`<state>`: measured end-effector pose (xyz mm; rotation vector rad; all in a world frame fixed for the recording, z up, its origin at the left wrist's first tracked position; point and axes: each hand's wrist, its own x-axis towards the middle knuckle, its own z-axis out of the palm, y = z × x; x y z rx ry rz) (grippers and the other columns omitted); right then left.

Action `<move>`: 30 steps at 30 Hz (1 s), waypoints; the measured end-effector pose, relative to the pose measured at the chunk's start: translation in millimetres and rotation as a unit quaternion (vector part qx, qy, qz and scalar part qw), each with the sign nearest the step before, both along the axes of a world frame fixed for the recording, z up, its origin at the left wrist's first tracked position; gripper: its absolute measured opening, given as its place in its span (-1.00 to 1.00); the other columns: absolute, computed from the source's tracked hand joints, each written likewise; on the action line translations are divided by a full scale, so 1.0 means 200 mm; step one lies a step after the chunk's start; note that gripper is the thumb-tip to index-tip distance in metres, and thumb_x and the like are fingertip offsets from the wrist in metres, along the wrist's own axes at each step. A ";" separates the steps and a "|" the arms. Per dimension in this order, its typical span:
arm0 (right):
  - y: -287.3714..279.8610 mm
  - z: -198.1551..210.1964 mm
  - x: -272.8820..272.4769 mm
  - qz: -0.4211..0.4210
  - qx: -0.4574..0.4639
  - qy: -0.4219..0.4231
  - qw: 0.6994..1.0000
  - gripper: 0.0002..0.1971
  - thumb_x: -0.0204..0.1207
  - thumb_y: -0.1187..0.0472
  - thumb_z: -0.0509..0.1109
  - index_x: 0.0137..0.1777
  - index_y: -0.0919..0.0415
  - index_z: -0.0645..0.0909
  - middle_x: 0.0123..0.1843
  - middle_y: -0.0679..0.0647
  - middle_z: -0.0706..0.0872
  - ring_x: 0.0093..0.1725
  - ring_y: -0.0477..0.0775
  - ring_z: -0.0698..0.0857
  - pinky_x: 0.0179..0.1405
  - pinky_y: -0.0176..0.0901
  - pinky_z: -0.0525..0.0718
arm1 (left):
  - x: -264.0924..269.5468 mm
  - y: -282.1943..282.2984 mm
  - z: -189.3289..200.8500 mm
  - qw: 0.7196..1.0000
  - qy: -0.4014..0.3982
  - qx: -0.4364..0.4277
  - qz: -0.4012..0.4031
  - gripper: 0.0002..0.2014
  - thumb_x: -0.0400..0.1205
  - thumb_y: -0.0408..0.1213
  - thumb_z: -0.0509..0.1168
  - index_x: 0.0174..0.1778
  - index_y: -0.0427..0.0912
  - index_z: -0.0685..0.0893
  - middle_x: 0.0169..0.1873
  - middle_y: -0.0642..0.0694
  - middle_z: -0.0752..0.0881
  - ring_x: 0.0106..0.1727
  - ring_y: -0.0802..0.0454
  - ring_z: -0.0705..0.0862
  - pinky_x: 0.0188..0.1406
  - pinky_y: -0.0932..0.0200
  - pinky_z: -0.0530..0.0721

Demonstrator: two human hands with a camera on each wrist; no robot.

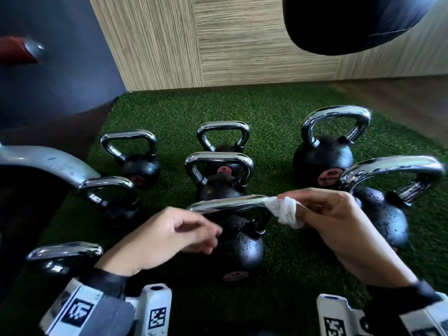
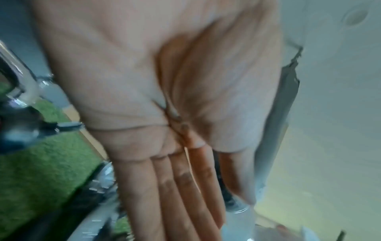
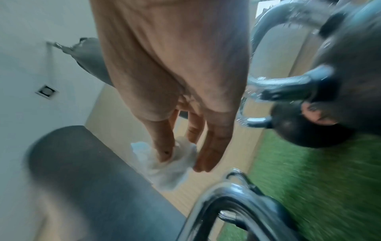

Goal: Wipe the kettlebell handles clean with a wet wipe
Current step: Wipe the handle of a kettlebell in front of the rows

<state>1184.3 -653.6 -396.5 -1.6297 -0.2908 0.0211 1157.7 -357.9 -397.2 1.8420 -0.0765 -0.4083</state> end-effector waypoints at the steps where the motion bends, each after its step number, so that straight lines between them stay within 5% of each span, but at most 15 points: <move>1: 0.05 0.06 -0.01 0.010 -0.008 -0.033 0.999 -0.85 0.45 0.23 0.58 -0.02 0.02 0.90 -0.07 0.08 0.91 -0.11 0.03 0.82 -0.06 -0.13 0.73 | 0.00 -0.02 0.05 0.999 -0.027 -0.030 0.012 -0.66 0.54 -0.19 0.42 0.18 -0.25 0.84 0.00 -0.24 0.89 0.02 -0.11 0.88 0.07 0.19 0.84; 6: 0.22 0.20 0.03 0.044 -0.100 -0.159 0.981 -0.76 0.49 0.23 0.61 -0.01 -0.20 0.88 -0.03 -0.02 0.84 -0.06 0.23 0.80 0.02 0.36 0.74 | 0.08 -0.16 0.14 0.982 -0.054 -0.178 0.009 -0.44 0.53 0.02 0.36 0.42 -0.17 0.74 0.14 -0.17 0.86 0.15 -0.07 0.86 0.27 0.03 0.80; 8: 0.27 0.23 0.05 0.038 -0.092 -0.171 0.980 -0.78 0.43 0.15 0.67 -0.01 -0.21 0.87 -0.06 -0.05 0.76 -0.15 0.16 0.78 -0.08 0.26 0.76 | 0.10 -0.18 0.15 0.971 -0.052 -0.232 0.016 -0.49 0.54 -0.02 0.36 0.34 -0.24 0.78 0.07 -0.23 0.84 0.03 -0.01 0.85 0.16 0.07 0.84; 11: 0.32 0.24 0.08 -0.021 -0.134 -0.204 0.970 -0.68 0.32 0.04 0.74 0.06 -0.19 0.81 -0.15 -0.09 0.63 -0.27 -0.11 0.68 -0.22 -0.27 0.64 | 0.12 -0.18 0.16 0.958 -0.056 -0.277 0.045 -0.52 0.58 -0.15 0.35 0.34 -0.39 0.75 0.19 -0.32 0.83 0.05 -0.04 0.84 -0.06 0.21 0.85; 13: 0.33 0.21 0.10 -0.003 -0.110 -0.195 0.975 -0.57 0.32 0.05 0.75 0.19 -0.19 0.75 -0.12 0.00 0.64 -0.26 -0.13 0.65 -0.19 -0.31 0.58 | 0.12 -0.17 0.15 0.957 -0.075 -0.272 0.074 -0.57 0.55 -0.18 0.37 0.29 -0.33 0.80 0.20 -0.36 0.82 0.06 -0.04 0.82 -0.14 0.25 0.84; 15: 0.30 0.16 0.14 0.045 -0.005 -0.140 0.989 -0.49 0.38 0.22 0.72 0.29 -0.17 0.71 -0.04 0.05 0.65 -0.16 -0.06 0.63 -0.12 -0.24 0.59 | 0.13 -0.11 0.15 0.958 -0.123 -0.231 0.120 -0.68 0.51 -0.16 0.42 0.14 -0.12 0.89 0.07 -0.17 0.88 0.01 0.10 0.83 -0.17 0.29 0.81; 17: 0.22 0.03 0.19 0.007 0.048 -0.081 0.996 -0.43 0.39 0.43 0.62 0.30 -0.15 0.70 0.03 0.06 0.67 -0.09 -0.06 0.62 -0.06 -0.21 0.60 | 0.13 -0.01 0.12 0.952 -0.211 -0.133 0.180 -0.74 0.55 -0.18 0.44 0.14 0.02 0.88 0.00 0.07 0.89 -0.01 0.23 0.82 -0.11 0.31 0.80; 19: 0.13 -0.14 0.23 -0.043 0.015 -0.030 0.999 -0.38 0.25 0.40 0.54 0.31 -0.11 0.70 0.12 0.15 0.73 -0.04 -0.03 0.63 0.02 -0.15 0.64 | 0.11 0.07 0.09 0.926 -0.297 -0.014 0.234 -0.74 0.58 -0.14 0.47 0.19 0.06 0.85 0.01 0.15 0.89 0.04 0.24 0.85 0.02 0.29 0.80; 21: 0.08 -0.31 0.24 -0.001 0.000 0.030 1.000 -0.33 0.16 0.35 0.53 0.34 -0.02 0.69 0.21 0.24 0.78 0.04 0.03 0.71 0.12 -0.10 0.69 | 0.07 0.07 0.03 0.899 -0.350 0.088 0.247 -0.72 0.58 -0.17 0.52 0.22 0.02 0.86 0.02 0.24 0.87 0.05 0.35 0.83 0.05 0.44 0.72; 25: 0.15 -0.52 0.22 0.099 0.006 0.113 0.989 -0.48 0.34 0.38 0.70 0.31 0.15 0.72 0.15 0.04 0.88 0.20 -0.02 0.83 0.07 -0.34 0.73 | 0.04 -0.07 -0.10 0.887 -0.393 0.154 0.186 -0.67 0.54 -0.25 0.59 0.24 -0.08 0.86 0.13 0.19 0.84 0.16 0.37 0.80 0.20 0.36 0.74; 27: 0.20 -0.58 0.23 0.062 -0.046 0.083 0.994 -0.62 0.38 0.26 0.69 0.20 0.06 0.79 0.06 -0.03 0.90 0.12 -0.08 0.84 0.04 -0.33 0.73 | 0.03 -0.09 -0.13 0.867 -0.431 0.180 0.174 -0.67 0.56 -0.30 0.58 0.26 -0.11 0.85 0.17 0.13 0.84 0.19 0.37 0.79 0.23 0.34 0.75; 30: 0.22 -0.63 0.24 0.019 -0.092 0.036 0.995 -0.75 0.43 0.16 0.68 0.10 -0.05 0.83 0.02 -0.13 0.89 0.06 -0.20 0.82 0.06 -0.34 0.70 | 0.00 -0.03 -0.18 0.873 -0.410 0.117 0.237 -0.75 0.61 -0.32 0.53 0.19 -0.05 0.87 0.12 0.23 0.85 0.19 0.33 0.80 0.23 0.38 0.72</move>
